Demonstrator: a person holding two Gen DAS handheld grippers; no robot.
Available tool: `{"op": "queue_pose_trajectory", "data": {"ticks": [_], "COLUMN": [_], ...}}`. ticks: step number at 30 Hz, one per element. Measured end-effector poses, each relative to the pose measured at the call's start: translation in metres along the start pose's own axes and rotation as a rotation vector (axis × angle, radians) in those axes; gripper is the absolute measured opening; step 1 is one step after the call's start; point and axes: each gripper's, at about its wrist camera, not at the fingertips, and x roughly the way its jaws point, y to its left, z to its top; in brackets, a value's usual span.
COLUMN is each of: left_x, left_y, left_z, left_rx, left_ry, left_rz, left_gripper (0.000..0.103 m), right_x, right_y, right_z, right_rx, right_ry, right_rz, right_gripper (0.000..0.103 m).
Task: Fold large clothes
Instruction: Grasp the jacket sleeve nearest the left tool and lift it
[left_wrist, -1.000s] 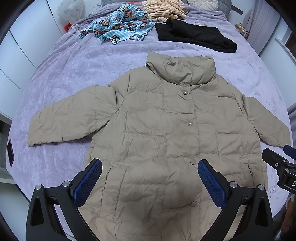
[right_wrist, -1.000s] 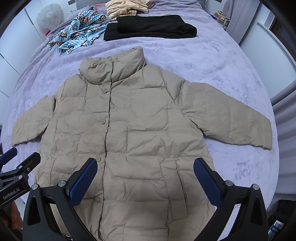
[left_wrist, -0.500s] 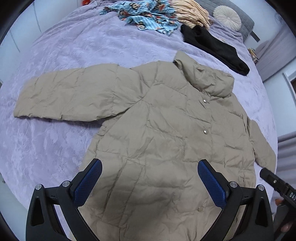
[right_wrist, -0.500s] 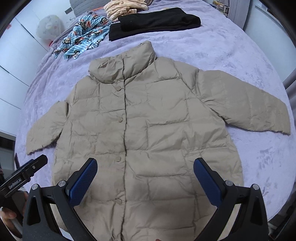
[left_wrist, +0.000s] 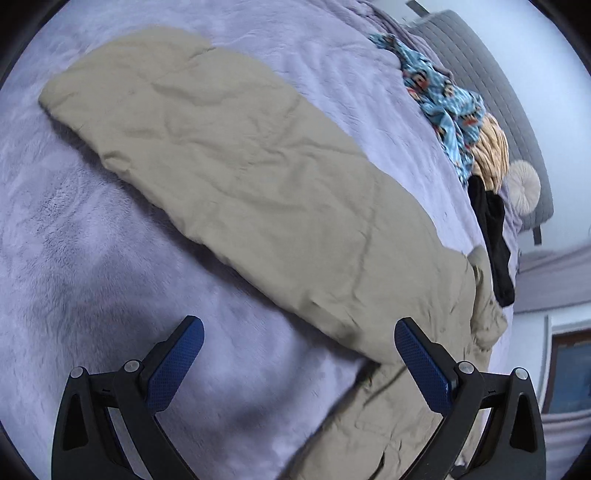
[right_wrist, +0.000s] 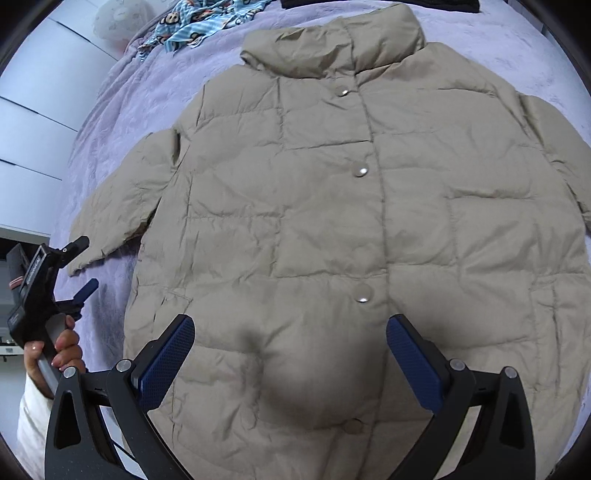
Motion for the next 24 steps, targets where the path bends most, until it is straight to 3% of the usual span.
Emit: {"op": "queue_pose_trajectory", "data": {"ticks": [4, 9, 10, 11, 12, 13, 15, 17, 18, 20, 21, 24], "left_x": [0.016, 0.031, 0.033, 0.038, 0.041, 0.043, 0.035, 0.019, 0.011, -0.008, -0.015, -0.042], "left_y": [0.024, 0.011, 0.009, 0.007, 0.008, 0.008, 0.003, -0.016, -0.023, -0.040, -0.049, -0.075], "left_z": [0.037, 0.088, 0.096, 0.104, 0.110, 0.115, 0.115, 0.111, 0.105, 0.098, 0.096, 0.085], "left_rx": [-0.061, -0.026, -0.023, -0.012, 0.002, 0.009, 0.025, 0.120, 0.161, 0.247, 0.281, 0.385], "left_ry": [-0.032, -0.119, -0.133, -0.130, -0.119, -0.108, -0.131, -0.185, -0.204, -0.246, -0.262, -0.309], "left_rz": [-0.062, -0.001, 0.023, 0.052, 0.058, 0.030, 0.041, 0.096, 0.111, 0.133, 0.136, 0.119], "left_gripper": [0.103, 0.101, 0.086, 0.054, 0.035, 0.008, 0.008, 0.008, 0.008, 0.008, 0.008, 0.008], "right_x": [0.022, 0.030, 0.031, 0.031, 0.032, 0.032, 0.034, 0.038, 0.041, 0.052, 0.063, 0.089], "right_y": [0.018, 0.038, 0.042, 0.047, 0.052, 0.056, 0.067, 0.077, 0.083, 0.093, 0.099, 0.115], "right_z": [0.005, 0.016, 0.019, 0.023, 0.028, 0.033, 0.046, 0.058, 0.066, 0.078, 0.086, 0.099], "right_rx": [-0.018, -0.035, -0.040, -0.045, -0.051, -0.057, -0.073, -0.081, -0.079, -0.068, -0.059, -0.038], "right_ry": [-0.019, -0.067, -0.075, -0.085, -0.094, -0.102, -0.122, -0.144, -0.157, -0.163, -0.136, -0.122], "right_rz": [0.050, 0.096, 0.104, 0.114, 0.124, 0.133, 0.142, 0.145, 0.156, 0.192, 0.231, 0.313], "right_gripper": [0.103, 0.103, 0.103, 0.103, 0.103, 0.103, 0.103, 0.103, 0.098, 0.050, 0.020, 0.015]}}
